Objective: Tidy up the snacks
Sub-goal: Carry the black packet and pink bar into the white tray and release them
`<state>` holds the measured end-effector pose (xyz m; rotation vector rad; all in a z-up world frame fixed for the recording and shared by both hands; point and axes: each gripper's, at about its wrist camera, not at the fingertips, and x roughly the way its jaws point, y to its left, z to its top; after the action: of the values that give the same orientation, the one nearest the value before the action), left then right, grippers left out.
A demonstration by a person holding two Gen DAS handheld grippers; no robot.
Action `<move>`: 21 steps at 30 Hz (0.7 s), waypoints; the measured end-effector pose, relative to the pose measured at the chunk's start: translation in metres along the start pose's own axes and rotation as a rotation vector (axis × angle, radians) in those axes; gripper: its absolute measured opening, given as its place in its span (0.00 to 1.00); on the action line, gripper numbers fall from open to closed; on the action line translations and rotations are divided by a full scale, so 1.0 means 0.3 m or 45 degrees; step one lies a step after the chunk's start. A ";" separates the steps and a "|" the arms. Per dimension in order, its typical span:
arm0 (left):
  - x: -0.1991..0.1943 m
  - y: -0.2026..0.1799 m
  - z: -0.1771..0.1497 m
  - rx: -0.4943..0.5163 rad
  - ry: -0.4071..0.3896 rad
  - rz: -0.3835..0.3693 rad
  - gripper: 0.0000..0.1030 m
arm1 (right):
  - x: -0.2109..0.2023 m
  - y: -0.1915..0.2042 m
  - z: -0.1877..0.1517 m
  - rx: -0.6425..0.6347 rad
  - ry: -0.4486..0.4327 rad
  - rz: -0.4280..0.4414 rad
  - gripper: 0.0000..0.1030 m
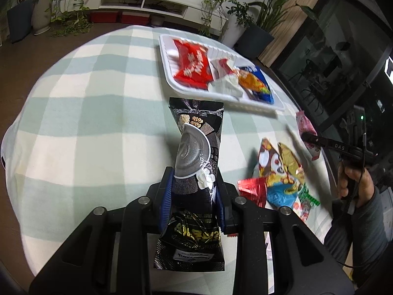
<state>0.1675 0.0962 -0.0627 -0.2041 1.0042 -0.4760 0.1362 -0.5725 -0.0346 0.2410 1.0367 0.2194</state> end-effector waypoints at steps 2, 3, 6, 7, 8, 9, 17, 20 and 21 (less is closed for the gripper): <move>-0.018 0.009 0.027 -0.006 -0.017 0.003 0.26 | -0.016 -0.016 0.024 0.043 -0.030 -0.006 0.18; -0.030 0.011 0.050 -0.006 -0.030 0.005 0.26 | -0.035 -0.022 0.042 0.063 -0.057 -0.010 0.18; -0.062 -0.002 0.141 0.022 -0.076 0.018 0.26 | -0.085 -0.004 0.113 0.083 -0.127 0.011 0.18; -0.069 -0.013 0.178 0.037 -0.090 0.022 0.26 | -0.094 0.006 0.135 0.081 -0.142 0.019 0.18; -0.075 -0.027 0.222 0.055 -0.106 0.025 0.26 | -0.111 0.030 0.171 0.073 -0.167 0.035 0.18; -0.076 -0.039 0.256 0.067 -0.115 0.024 0.26 | -0.127 0.061 0.209 0.057 -0.189 0.054 0.18; 0.005 -0.142 0.542 0.106 -0.148 -0.023 0.26 | -0.134 0.321 0.433 -0.034 -0.288 0.248 0.18; 0.088 -0.171 0.598 0.112 -0.111 -0.038 0.26 | -0.046 0.384 0.475 -0.047 -0.253 0.254 0.18; 0.122 -0.179 0.612 0.113 -0.097 -0.037 0.26 | -0.012 0.388 0.478 -0.035 -0.233 0.258 0.18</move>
<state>0.3237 0.0224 0.0268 -0.1563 0.9045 -0.5340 0.2514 -0.4760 0.0732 0.3350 0.8273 0.3873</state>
